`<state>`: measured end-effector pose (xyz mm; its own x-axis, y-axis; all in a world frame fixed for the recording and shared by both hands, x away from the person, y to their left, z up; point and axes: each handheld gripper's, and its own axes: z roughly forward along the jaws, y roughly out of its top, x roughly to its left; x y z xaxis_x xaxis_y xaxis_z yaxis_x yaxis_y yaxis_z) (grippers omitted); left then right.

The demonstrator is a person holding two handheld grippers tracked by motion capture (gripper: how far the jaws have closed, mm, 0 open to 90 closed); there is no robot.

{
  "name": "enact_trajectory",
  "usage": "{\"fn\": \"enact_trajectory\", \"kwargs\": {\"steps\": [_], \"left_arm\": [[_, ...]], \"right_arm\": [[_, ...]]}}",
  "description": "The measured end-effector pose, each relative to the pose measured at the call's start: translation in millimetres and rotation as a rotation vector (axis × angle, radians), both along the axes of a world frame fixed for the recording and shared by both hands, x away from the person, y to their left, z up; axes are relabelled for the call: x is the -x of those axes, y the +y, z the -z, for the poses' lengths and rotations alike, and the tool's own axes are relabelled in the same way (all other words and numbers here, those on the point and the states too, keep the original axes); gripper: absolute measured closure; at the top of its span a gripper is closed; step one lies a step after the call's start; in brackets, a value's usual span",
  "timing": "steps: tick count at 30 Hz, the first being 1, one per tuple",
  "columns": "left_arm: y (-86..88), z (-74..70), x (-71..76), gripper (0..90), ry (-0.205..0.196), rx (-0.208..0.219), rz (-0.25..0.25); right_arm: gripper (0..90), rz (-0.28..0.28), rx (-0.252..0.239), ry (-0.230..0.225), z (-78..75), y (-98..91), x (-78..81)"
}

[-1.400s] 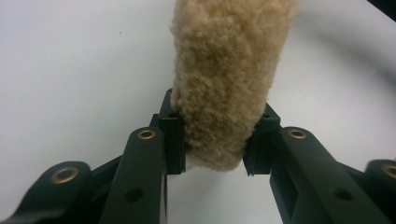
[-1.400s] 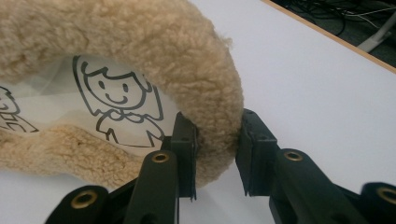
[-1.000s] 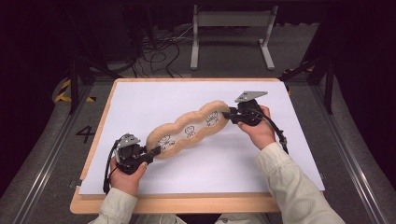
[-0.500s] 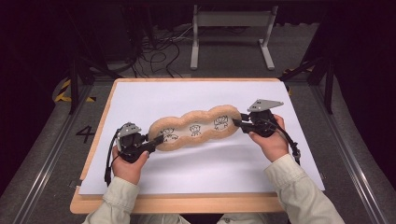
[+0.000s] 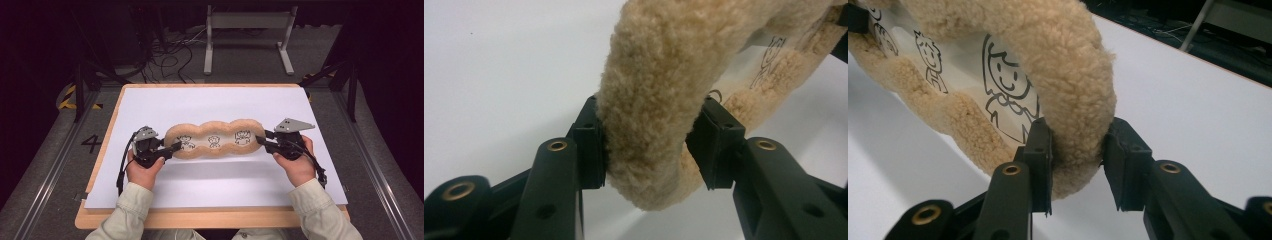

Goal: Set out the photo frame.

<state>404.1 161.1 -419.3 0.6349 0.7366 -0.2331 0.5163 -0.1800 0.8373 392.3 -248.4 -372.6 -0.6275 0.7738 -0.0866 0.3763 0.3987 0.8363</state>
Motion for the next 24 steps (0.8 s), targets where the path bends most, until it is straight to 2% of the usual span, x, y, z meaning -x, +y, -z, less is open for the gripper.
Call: {"fn": "enact_trajectory", "kwargs": {"steps": [9,14,17,19,24], "left_arm": [[-7.1,8.6,-8.5,51.9,0.018,-0.032,0.024],[-10.9,15.0,-12.8,51.3,0.074,-0.018,0.049],[-12.4,17.8,-15.4,51.2,0.092,-0.026,0.061],[-13.7,18.7,-15.7,51.3,0.103,-0.032,0.066],[-14.3,19.3,-15.8,51.2,0.109,-0.044,0.070]], "right_arm": [[66.3,0.035,-0.006,0.042,16.6,-5.5,12.1],[66.3,0.044,-0.008,0.064,20.5,-9.3,16.5],[66.2,0.048,-0.024,0.094,23.9,-12.2,18.5],[66.1,0.050,-0.017,0.103,26.5,-13.3,19.3],[66.0,0.051,-0.020,0.127,30.8,-14.7,18.1]]}}
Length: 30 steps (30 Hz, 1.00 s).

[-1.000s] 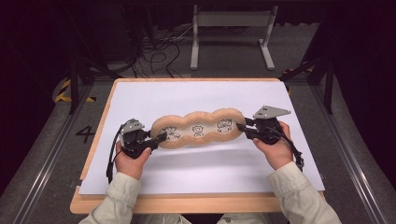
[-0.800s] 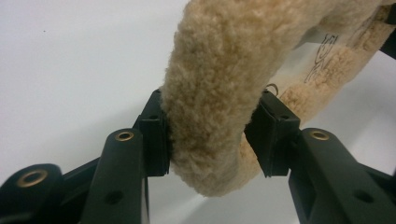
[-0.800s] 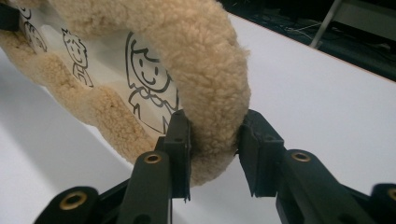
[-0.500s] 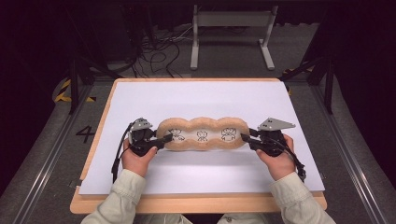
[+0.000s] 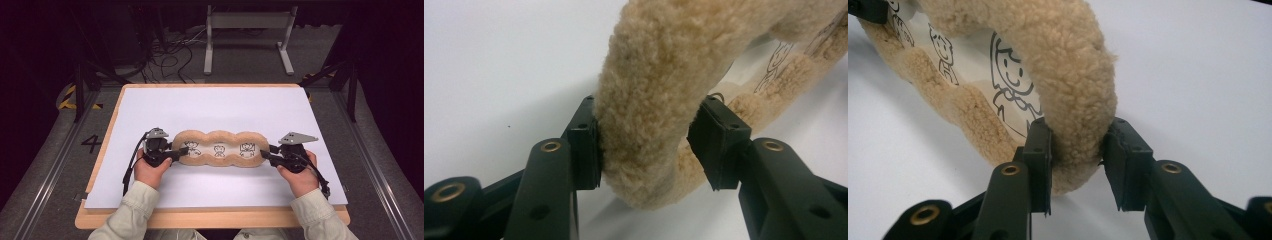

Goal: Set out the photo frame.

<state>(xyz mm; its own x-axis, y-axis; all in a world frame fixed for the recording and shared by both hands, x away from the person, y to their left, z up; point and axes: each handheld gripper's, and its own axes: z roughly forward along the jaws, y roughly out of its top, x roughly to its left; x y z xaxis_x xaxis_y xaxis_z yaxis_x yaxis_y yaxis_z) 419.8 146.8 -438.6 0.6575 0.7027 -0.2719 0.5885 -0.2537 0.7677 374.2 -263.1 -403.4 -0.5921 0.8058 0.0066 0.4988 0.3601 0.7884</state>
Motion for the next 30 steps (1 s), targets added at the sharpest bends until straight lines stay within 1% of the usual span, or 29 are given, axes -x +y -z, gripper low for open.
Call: {"fn": "enact_trajectory", "kwargs": {"steps": [7,8,12,14,15,16,18,19,21,24,28,30], "left_arm": [[-0.3,0.1,-0.3,50.4,0.003,0.003,-0.002],[-0.9,-0.1,0.4,50.4,0.010,0.009,-0.003],[-1.9,-1.5,2.2,49.5,-0.005,-0.009,-0.009],[-2.0,-2.5,3.4,46.9,-0.014,-0.009,-0.014],[-2.1,-3.1,4.3,43.5,-0.012,-0.004,-0.017],[-1.1,-4.0,4.8,41.8,-0.022,-0.008,-0.017],[-0.2,-5.4,6.4,37.6,-0.030,-0.011,-0.018],[0.5,-6.0,7.1,35.6,-0.044,-0.024,-0.021],[1.4,-7.3,9.2,31.5,-0.054,-0.039,-0.022],[4.4,-10.9,13.5,26.5,-0.069,-0.051,-0.018],[9.7,-18.3,23.5,23.0,-0.105,-0.067,-0.026],[14.2,-22.0,29.8,20.7,-0.121,-0.062,-0.029]], "right_arm": [[65.7,0.001,-0.008,0.017,1.7,-0.4,-0.5],[65.7,0.001,-0.008,0.019,2.0,-0.8,-0.7],[65.1,0.002,-0.012,0.036,3.9,-1.9,-0.9],[64.1,-0.003,-0.019,0.036,4.8,-2.7,-1.3],[62.4,-0.004,-0.020,0.036,5.0,-2.8,-1.2],[60.5,-0.003,-0.022,0.035,5.1,-2.9,-1.2],[52.1,0.007,-0.026,0.033,4.5,-2.8,-1.0],[48.2,0.009,-0.030,0.034,4.0,-2.7,-1.0],[42.9,0.005,-0.033,0.032,3.1,-2.5,-1.5],[38.3,0.000,-0.034,0.025,0.5,-2.3,-0.5],[36.1,-0.005,-0.033,-0.002,-5.0,-4.1,1.6],[35.8,-0.010,-0.037,-0.017,-8.2,-6.6,3.3]]}}
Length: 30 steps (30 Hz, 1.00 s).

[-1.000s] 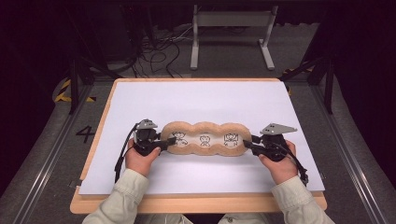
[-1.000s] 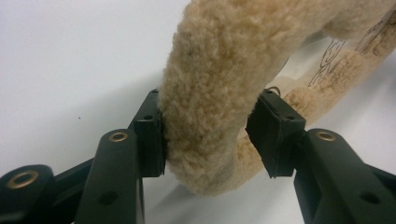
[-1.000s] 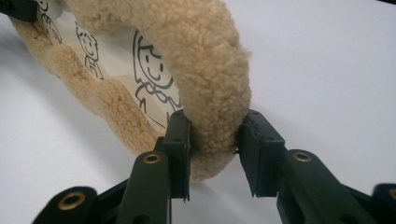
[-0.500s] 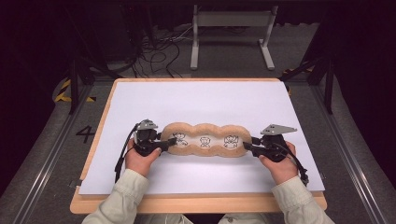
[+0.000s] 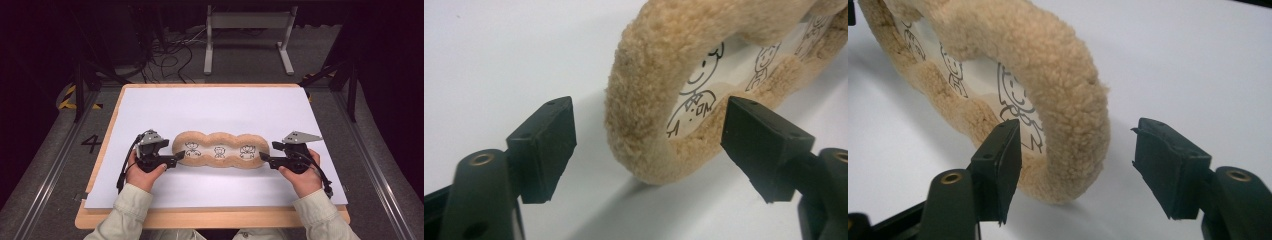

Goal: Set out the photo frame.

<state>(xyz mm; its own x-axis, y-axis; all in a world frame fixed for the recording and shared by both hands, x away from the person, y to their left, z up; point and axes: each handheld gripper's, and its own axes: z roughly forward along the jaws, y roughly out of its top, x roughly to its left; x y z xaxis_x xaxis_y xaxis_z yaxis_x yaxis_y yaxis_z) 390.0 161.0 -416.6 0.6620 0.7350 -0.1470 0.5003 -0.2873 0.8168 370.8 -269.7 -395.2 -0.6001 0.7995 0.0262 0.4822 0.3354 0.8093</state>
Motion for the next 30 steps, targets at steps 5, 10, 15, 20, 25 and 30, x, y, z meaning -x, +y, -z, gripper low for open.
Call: {"fn": "enact_trajectory", "kwargs": {"steps": [5,10,15,20,25,30], "left_arm": [[8.9,-7.2,12.1,18.4,-0.025,0.017,0.007],[17.2,-13.9,21.9,15.9,-0.046,0.051,0.021],[26.5,-19.7,30.1,15.3,-0.068,0.061,0.036],[34.7,-20.3,32.6,14.4,-0.091,0.048,0.020],[42.3,-17.8,36.3,14.1,-0.088,0.046,0.021],[53.4,-13.3,39.9,13.8,-0.087,0.041,0.002]], "right_arm": [[34.6,-0.028,-0.023,-0.031,-5.7,-9.2,4.9],[34.2,-0.043,-0.026,-0.046,-11.3,-15.6,7.7],[31.0,-0.064,-0.034,-0.056,-19.1,-21.4,10.6],[28.8,-0.090,-0.030,-0.061,-24.3,-29.0,14.6],[25.6,-0.091,-0.029,-0.062,-24.5,-41.8,17.9],[22.5,-0.082,-0.044,-0.062,-21.7,-59.4,24.2]]}}
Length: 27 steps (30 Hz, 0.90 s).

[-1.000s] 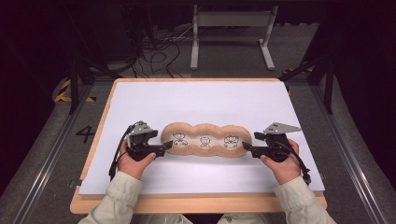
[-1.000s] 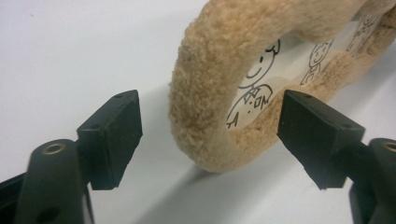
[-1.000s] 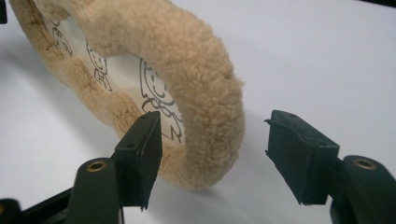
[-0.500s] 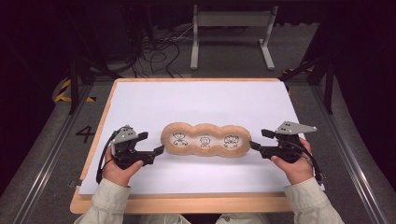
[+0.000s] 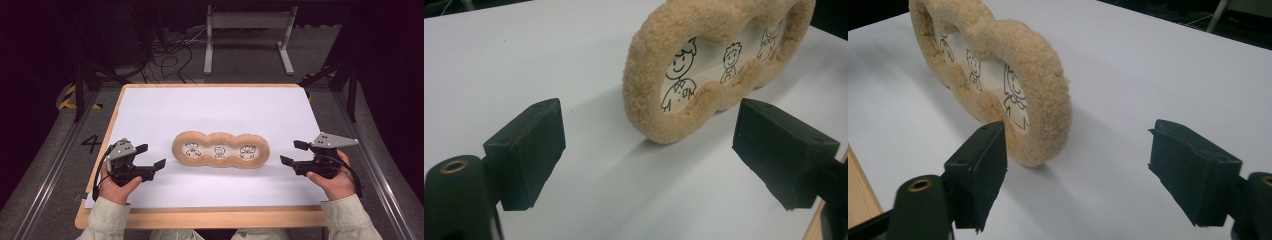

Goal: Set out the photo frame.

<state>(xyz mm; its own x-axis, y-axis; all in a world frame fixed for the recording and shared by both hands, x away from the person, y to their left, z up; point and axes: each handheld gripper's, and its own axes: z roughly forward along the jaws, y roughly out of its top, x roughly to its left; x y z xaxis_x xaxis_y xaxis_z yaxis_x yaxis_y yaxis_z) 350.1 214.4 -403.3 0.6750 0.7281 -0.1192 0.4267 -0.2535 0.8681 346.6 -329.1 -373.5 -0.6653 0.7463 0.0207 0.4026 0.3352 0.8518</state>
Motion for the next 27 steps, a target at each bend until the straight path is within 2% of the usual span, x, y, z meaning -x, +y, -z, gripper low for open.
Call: {"fn": "enact_trajectory", "kwargs": {"steps": [1,3,8,10,14,22,26,27], "left_arm": [[1.7,0.5,1.3,13.8,0.000,0.000,-0.014],[8.6,3.4,4.2,14.8,-0.031,-0.014,-0.060],[24.7,17.0,3.6,14.3,0.009,-0.021,-0.107],[29.4,22.9,2.5,13.7,0.012,-0.027,-0.120],[36.5,32.4,1.4,13.7,0.009,-0.036,-0.125],[45.3,46.2,-4.6,12.0,0.034,-0.023,-0.137],[45.2,53.7,-10.6,14.4,0.090,0.011,-0.150],[44.8,55.1,-11.7,14.3,0.095,0.007,-0.151]], "right_arm": [[21.8,0.002,-0.002,-0.002,0.6,-3.1,0.9],[20.2,0.003,-0.018,-0.003,2.7,-7.5,1.2],[17.9,0.006,-0.016,-0.003,13.3,-16.5,-2.2],[16.9,0.005,-0.016,0.000,17.6,-19.6,-3.2],[13.2,0.015,-0.023,0.029,25.6,-23.2,-4.9],[9.9,0.042,-0.049,0.031,44.2,-28.0,-12.2],[9.9,0.048,-0.058,0.035,53.4,-28.8,-14.6],[9.9,0.048,-0.059,0.043,56.2,-28.6,-15.4]]}}
